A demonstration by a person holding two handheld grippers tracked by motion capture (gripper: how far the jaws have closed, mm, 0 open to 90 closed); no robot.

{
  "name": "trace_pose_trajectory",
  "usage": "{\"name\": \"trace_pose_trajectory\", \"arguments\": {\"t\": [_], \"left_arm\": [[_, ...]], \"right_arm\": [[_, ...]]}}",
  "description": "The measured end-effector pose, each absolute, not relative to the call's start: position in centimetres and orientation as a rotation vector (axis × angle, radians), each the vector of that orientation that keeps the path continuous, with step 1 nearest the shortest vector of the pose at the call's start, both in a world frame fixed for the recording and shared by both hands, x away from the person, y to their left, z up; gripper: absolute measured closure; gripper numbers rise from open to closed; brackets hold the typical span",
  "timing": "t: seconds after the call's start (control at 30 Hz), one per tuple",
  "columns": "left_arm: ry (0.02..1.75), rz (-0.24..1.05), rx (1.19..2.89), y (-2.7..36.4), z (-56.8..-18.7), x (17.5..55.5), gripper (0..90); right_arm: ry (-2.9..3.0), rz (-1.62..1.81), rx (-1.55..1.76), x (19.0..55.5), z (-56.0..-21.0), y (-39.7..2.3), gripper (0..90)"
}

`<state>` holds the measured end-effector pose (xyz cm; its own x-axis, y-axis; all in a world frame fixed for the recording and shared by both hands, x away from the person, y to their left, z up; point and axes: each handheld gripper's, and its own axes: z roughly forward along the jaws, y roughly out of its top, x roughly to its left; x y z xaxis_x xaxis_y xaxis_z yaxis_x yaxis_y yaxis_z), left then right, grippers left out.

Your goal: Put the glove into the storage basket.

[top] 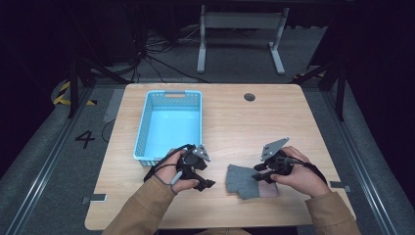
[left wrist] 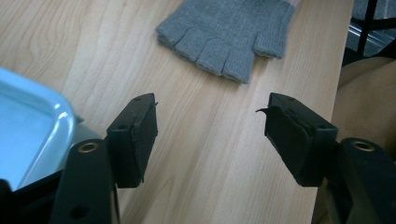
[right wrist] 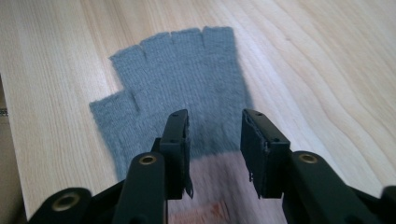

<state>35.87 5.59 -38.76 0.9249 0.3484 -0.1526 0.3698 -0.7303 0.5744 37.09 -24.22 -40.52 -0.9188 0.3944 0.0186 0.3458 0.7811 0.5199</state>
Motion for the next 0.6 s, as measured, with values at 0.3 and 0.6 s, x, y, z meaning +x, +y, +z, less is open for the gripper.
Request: {"name": "trace_pose_trajectory", "arguments": {"t": [0.3, 0.6], "left_arm": [[0.427, -0.091, 2.506, 3.4, -39.5, 35.7, 58.7], [0.379, -0.157, 2.562, 1.6, -41.1, 35.3, 69.4]], "right_arm": [[2.799, 0.836, 0.751, 35.8, -39.0, -27.8, 65.2], [2.825, 0.772, 0.830, 34.6, -39.1, -29.7, 66.1]]}}
